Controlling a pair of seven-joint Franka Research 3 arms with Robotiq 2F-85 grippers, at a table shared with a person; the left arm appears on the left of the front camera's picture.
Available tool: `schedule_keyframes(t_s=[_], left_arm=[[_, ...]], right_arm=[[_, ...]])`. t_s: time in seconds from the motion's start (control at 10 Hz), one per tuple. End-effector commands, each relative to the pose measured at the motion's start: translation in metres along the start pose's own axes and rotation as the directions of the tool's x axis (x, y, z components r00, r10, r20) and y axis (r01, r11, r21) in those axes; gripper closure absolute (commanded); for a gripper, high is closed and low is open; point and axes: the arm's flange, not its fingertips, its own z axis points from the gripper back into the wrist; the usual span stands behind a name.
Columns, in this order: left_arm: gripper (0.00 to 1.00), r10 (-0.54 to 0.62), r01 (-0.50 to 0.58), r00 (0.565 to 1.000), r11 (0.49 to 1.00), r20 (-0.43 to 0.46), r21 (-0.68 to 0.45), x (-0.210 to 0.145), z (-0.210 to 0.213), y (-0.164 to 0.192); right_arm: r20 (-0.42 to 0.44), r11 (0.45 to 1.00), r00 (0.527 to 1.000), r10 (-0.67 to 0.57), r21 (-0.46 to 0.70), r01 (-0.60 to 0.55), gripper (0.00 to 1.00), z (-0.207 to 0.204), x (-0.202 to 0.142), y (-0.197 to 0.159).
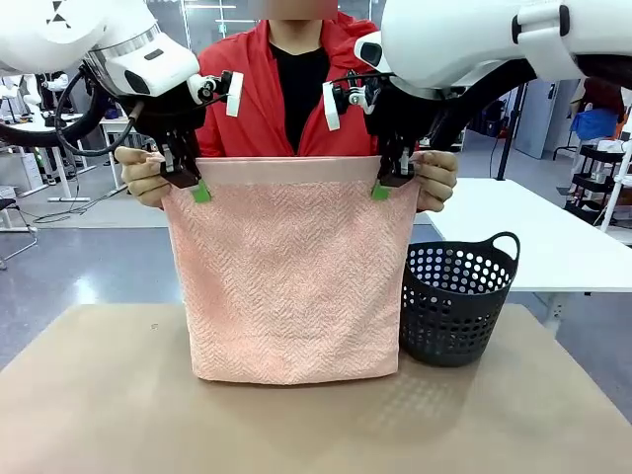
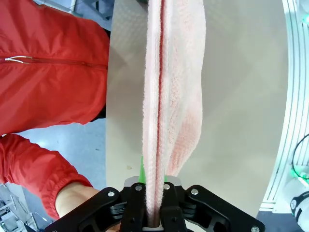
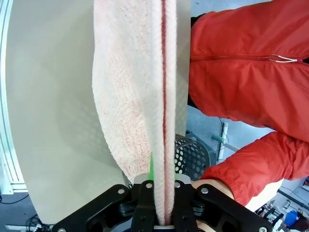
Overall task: Fold the towel.
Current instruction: Release the end of the 100 cm Hotel Towel you were holding and grab the top end of the folded side, then release the end of the 100 cm Hotel Towel you were holding.
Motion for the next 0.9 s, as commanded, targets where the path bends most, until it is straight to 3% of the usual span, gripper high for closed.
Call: schedule_keyframes(t_s=[0.0, 0.1, 0.8], left_arm=[[1.0, 0.043, -0.043, 0.999, 0.999, 0.015, -0.014, -0.013, 0.0, -0.01], [1.0, 0.0, 0.0, 1.0, 1.0, 0.0, 0.0, 0.0, 0.0, 0.0], [1.0, 0.0, 0.0, 1.0, 1.0, 0.0, 0.0, 0.0, 0.0, 0.0]], right_arm=[[0.019, 0.999, 0.999, -0.037, -0.008, 0.037, 1.0, 0.002, -0.005, 0.001], [0.0, 1.0, 1.0, 0.0, 0.0, 0.0, 1.0, 0.0, 0.0, 0.0], [0.0, 1.0, 1.0, 0.0, 0.0, 0.0, 1.0, 0.0, 0.0, 0.0]])
